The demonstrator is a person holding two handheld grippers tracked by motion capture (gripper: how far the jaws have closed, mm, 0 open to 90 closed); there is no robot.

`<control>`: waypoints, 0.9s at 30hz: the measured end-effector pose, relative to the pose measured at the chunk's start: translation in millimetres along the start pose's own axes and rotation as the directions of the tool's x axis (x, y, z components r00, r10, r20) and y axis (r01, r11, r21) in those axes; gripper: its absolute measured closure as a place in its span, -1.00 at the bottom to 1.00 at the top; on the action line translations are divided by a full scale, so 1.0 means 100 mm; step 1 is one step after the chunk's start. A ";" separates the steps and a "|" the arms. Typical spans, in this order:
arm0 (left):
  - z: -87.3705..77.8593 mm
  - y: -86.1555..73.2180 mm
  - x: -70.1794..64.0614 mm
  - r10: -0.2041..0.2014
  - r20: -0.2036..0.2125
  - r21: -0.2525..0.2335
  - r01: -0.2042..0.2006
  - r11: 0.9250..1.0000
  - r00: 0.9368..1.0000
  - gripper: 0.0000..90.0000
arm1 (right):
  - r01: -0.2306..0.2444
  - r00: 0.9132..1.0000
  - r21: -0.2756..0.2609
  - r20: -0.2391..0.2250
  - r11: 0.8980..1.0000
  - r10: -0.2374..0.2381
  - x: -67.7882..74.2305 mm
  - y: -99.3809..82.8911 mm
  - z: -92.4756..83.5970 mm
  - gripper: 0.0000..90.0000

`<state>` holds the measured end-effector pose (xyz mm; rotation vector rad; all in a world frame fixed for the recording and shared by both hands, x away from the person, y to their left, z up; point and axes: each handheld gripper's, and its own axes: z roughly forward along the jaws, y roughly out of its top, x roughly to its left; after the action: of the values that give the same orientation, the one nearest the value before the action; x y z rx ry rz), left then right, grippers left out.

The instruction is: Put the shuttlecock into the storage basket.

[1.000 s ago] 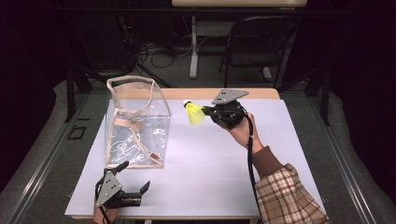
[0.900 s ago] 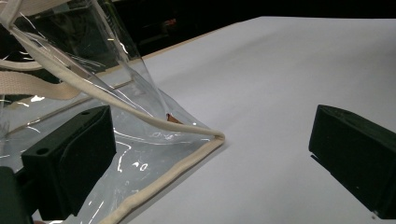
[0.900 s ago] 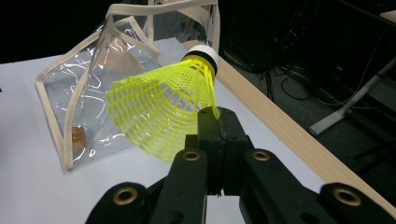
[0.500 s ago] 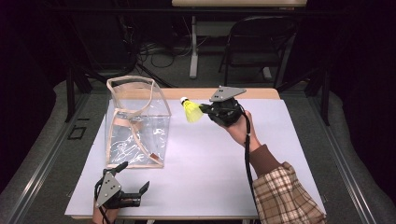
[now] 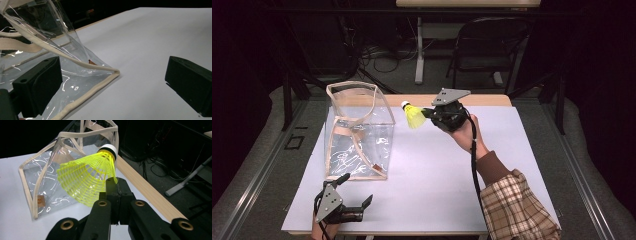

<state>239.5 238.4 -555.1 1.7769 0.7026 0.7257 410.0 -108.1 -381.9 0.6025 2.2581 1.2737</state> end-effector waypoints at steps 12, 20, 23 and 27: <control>0.00 0.00 0.00 0.004 0.007 -0.004 -0.004 1.000 1.000 -0.98 | 0.009 1.000 -0.005 -0.004 1.000 -0.010 -0.01 0.14 0.06 1.00; -0.01 0.00 0.00 0.005 0.011 -0.007 -0.005 1.000 1.000 -0.98 | 0.013 1.000 0.007 -0.006 1.000 -0.013 -0.01 0.20 0.13 1.00; -0.01 0.00 -0.01 0.004 0.008 -0.007 -0.004 1.000 1.000 -0.98 | 0.010 1.000 0.008 -0.004 1.000 -0.010 -0.02 0.22 0.15 1.00; -0.01 0.00 -0.01 0.006 0.005 -0.005 -0.006 1.000 1.000 -0.98 | 0.010 1.000 0.010 -0.005 1.000 -0.010 -0.01 0.26 0.18 1.00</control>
<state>238.4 238.2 -554.7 1.7764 0.6916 0.7259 425.4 -85.0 -367.6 0.5920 2.2705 1.2610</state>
